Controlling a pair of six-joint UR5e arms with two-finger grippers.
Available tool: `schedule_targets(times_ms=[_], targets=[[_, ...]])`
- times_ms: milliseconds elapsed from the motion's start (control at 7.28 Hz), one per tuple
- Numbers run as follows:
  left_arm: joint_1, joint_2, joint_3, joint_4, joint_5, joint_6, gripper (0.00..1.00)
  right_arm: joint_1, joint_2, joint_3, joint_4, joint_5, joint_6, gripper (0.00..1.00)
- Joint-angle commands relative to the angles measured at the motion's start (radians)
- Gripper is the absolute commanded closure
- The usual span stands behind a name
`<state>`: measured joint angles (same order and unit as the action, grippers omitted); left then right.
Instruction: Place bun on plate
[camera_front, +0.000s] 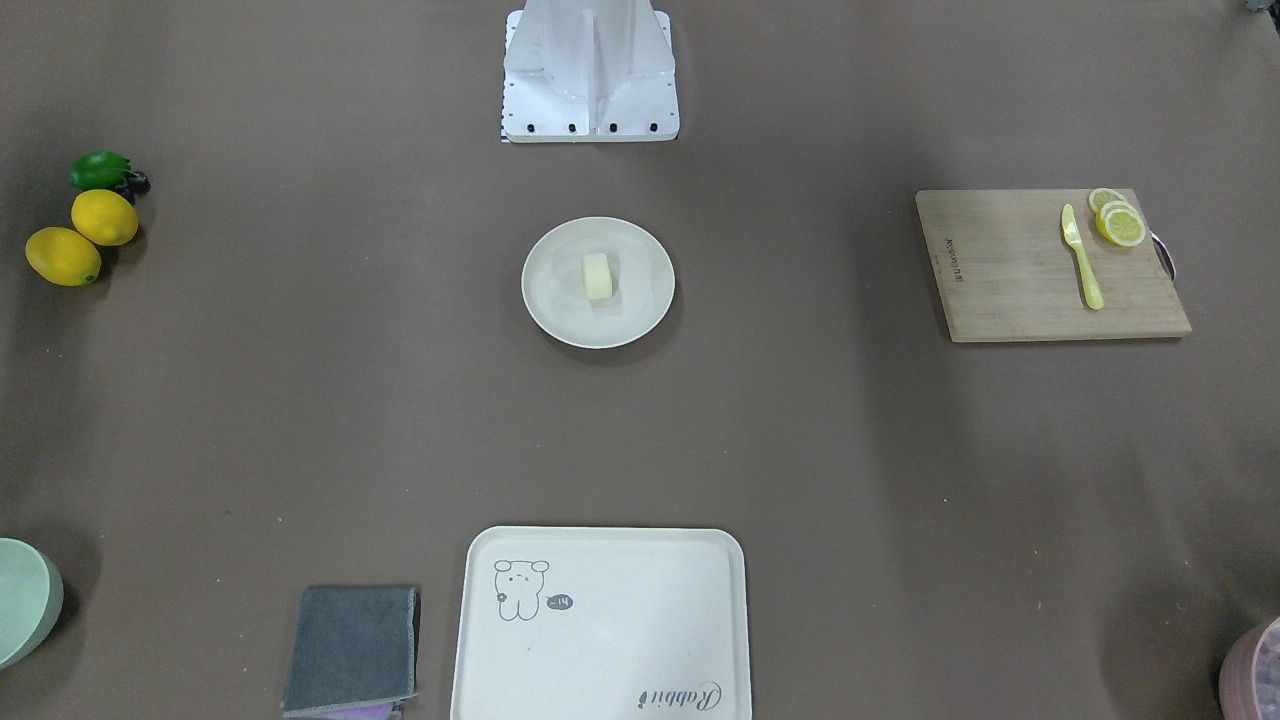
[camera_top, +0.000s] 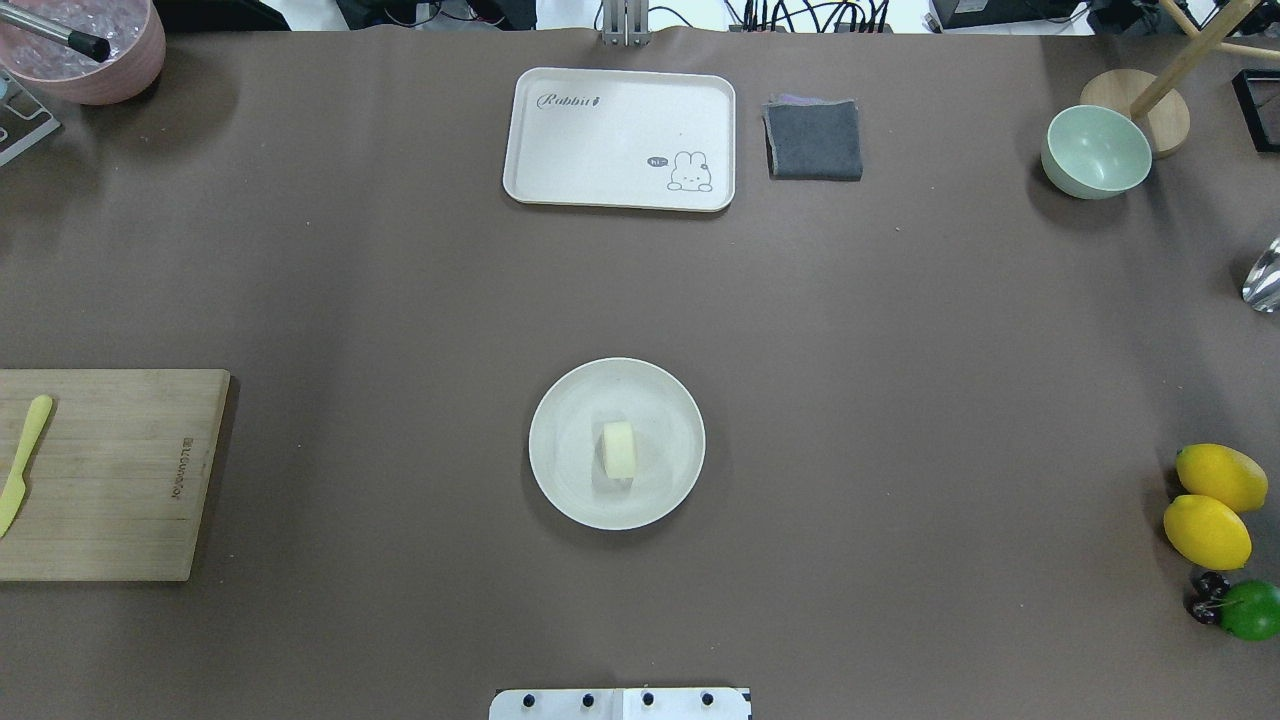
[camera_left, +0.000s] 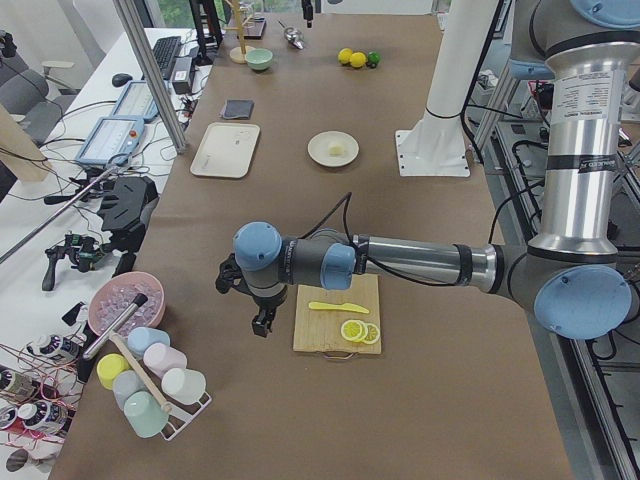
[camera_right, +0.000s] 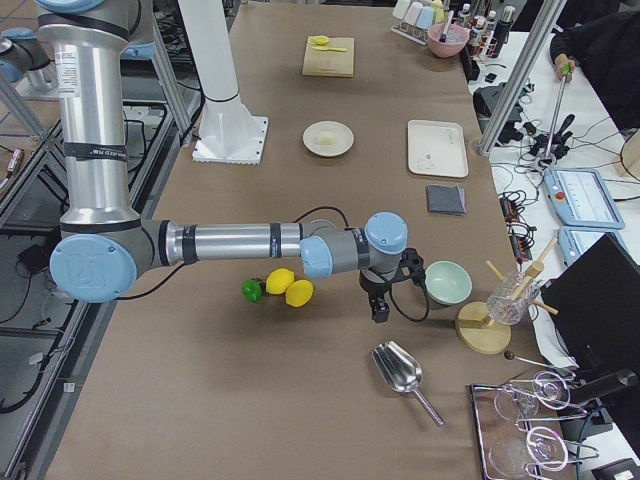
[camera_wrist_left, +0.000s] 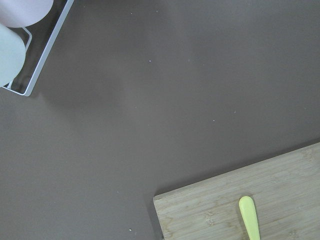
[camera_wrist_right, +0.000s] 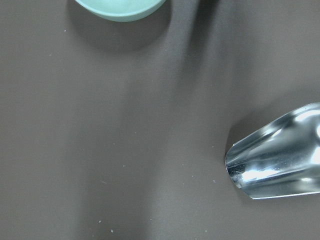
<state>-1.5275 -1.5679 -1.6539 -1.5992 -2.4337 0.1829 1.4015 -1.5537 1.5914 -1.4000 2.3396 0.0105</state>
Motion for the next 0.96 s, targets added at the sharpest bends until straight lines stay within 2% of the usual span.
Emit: schedule_targets(times_ms=[0,824], targets=[[-0.006,0.000,-0.027,0.001,0.001,0.000,0.02,0.001,-0.003,0.001,0.003,0.000,0.000,0.00],[-0.006,0.005,-0.026,-0.001,0.004,0.001,0.02,-0.010,0.014,-0.024,0.003,-0.014,0.002,0.00]])
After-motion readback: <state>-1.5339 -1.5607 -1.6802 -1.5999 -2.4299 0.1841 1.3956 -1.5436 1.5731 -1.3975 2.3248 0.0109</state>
